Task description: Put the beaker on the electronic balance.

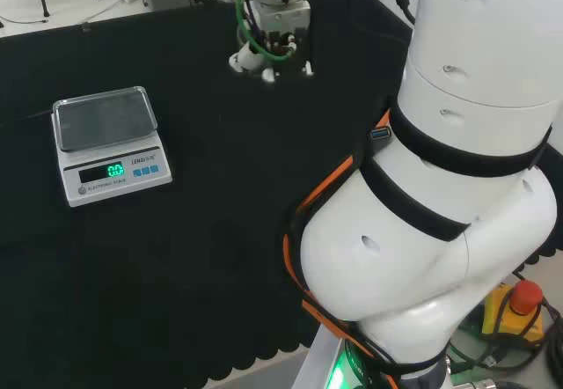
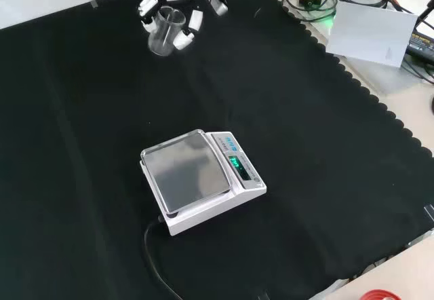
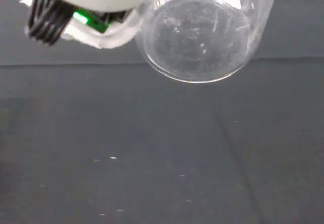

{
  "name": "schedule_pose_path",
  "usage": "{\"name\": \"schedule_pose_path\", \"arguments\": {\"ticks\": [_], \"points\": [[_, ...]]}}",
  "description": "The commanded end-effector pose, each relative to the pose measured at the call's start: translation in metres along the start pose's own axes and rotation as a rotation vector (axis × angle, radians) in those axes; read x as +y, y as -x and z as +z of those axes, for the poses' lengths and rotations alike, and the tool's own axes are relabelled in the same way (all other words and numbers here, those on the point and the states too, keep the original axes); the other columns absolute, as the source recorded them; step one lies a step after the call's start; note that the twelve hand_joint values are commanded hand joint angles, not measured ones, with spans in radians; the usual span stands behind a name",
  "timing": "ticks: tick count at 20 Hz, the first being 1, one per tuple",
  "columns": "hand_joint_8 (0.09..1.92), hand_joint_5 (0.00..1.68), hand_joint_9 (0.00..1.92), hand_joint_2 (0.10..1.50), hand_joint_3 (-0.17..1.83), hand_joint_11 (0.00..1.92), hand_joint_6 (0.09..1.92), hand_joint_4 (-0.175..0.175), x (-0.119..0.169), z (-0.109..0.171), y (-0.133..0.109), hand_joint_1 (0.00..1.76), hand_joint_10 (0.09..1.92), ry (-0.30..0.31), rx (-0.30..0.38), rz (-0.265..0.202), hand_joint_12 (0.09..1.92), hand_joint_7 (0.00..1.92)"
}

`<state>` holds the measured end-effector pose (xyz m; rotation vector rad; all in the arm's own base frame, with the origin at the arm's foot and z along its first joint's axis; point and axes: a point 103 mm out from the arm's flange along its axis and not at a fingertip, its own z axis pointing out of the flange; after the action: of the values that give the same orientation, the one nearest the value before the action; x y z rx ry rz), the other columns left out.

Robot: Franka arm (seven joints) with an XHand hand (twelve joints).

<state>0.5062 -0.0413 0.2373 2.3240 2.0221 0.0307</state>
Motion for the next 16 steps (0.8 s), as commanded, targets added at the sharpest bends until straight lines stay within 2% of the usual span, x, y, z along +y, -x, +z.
{"name": "schedule_pose_path", "arguments": {"ticks": [1,10,13,16], "points": [[1.37,0.94,1.17,0.71,0.89,1.26,1.32,0.048,-0.01,-0.022,-0.098,1.22,1.15,0.019,0.002,-0.141,0.91,0.95],[1.37,0.95,1.17,0.71,0.9,1.26,1.31,0.048,-0.008,-0.021,-0.173,1.22,1.15,0.021,-0.001,-0.255,0.91,0.95],[1.37,0.95,1.17,0.71,0.9,1.26,1.31,0.049,-0.002,-0.006,-0.203,1.22,1.15,0.002,-0.017,-0.3,0.91,0.95],[1.37,0.96,1.17,0.7,0.91,1.26,1.3,0.05,0.009,0.01,-0.218,1.22,1.15,-0.023,-0.025,-0.326,0.91,0.96]]}}
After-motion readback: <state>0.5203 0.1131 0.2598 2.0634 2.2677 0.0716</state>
